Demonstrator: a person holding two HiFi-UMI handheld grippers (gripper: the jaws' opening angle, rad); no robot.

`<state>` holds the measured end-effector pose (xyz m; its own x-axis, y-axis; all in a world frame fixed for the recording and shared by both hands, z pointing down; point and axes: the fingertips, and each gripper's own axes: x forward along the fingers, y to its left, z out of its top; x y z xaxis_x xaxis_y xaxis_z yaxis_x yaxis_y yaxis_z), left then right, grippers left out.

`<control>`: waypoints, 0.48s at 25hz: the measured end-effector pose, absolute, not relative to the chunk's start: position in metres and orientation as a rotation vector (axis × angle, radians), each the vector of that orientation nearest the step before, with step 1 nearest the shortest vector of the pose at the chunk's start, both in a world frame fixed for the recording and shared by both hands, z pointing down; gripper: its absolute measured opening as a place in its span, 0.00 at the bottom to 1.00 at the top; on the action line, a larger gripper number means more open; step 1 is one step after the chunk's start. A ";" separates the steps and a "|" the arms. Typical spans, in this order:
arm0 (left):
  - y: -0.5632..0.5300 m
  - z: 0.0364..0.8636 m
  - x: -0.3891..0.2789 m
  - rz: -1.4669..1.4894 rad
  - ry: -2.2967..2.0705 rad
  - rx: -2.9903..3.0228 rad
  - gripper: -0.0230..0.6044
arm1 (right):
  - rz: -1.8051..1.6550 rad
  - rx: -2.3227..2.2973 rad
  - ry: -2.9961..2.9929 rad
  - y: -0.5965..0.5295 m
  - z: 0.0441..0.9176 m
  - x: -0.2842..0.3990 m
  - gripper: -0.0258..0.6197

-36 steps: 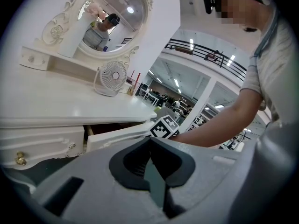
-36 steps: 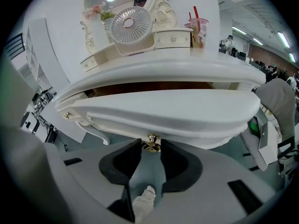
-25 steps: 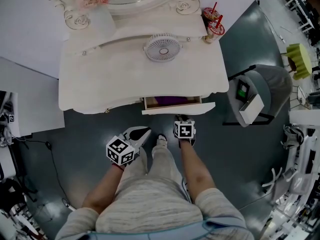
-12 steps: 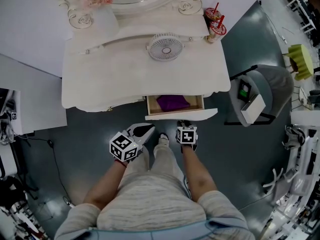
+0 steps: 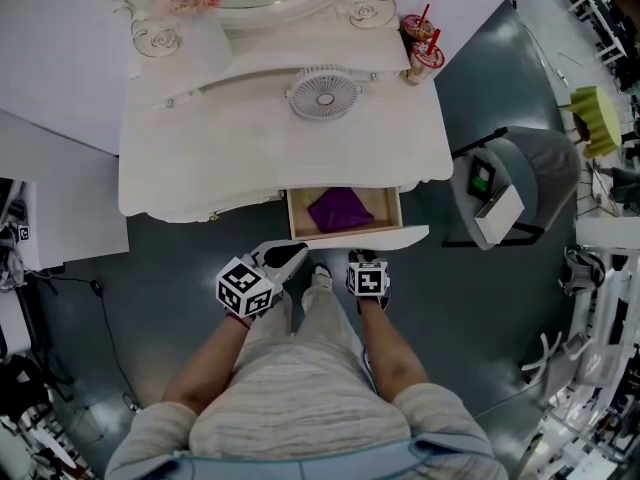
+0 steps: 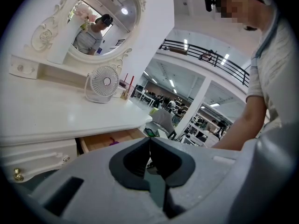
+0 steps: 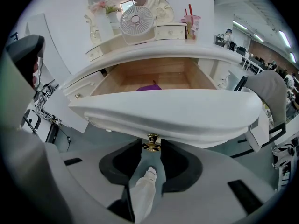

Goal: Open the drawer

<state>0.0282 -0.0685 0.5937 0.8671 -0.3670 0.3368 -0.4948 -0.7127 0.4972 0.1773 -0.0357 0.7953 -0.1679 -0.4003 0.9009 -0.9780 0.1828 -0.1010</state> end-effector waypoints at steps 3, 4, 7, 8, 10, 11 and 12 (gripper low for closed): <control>-0.067 0.593 0.029 0.288 -0.618 2.443 0.06 | 0.960 1.313 -1.692 -0.028 0.795 0.177 0.23; -0.066 0.593 0.030 0.289 -0.617 2.444 0.06 | 0.961 1.311 -1.692 -0.025 0.795 0.178 0.23; -0.063 0.593 0.033 0.290 -0.613 2.445 0.06 | 0.962 1.304 -1.692 -0.018 0.795 0.179 0.23; -0.062 0.593 0.034 0.289 -0.612 2.445 0.06 | 0.962 1.301 -1.690 -0.016 0.795 0.180 0.23; -0.062 0.593 0.034 0.288 -0.610 2.445 0.06 | 0.963 1.296 -1.687 -0.013 0.795 0.181 0.23; -0.062 0.593 0.034 0.288 -0.610 2.445 0.06 | 0.965 1.295 -1.685 -0.011 0.795 0.181 0.23; -0.062 0.592 0.034 0.288 -0.610 2.447 0.06 | 0.967 1.295 -1.682 -0.010 0.796 0.180 0.23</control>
<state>0.0339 -0.0621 0.5921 0.8713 -0.3579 0.3358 -0.4867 -0.7180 0.4976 0.1804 -0.0096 0.7956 -0.1697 -0.3765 0.9107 -0.9765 0.1889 -0.1039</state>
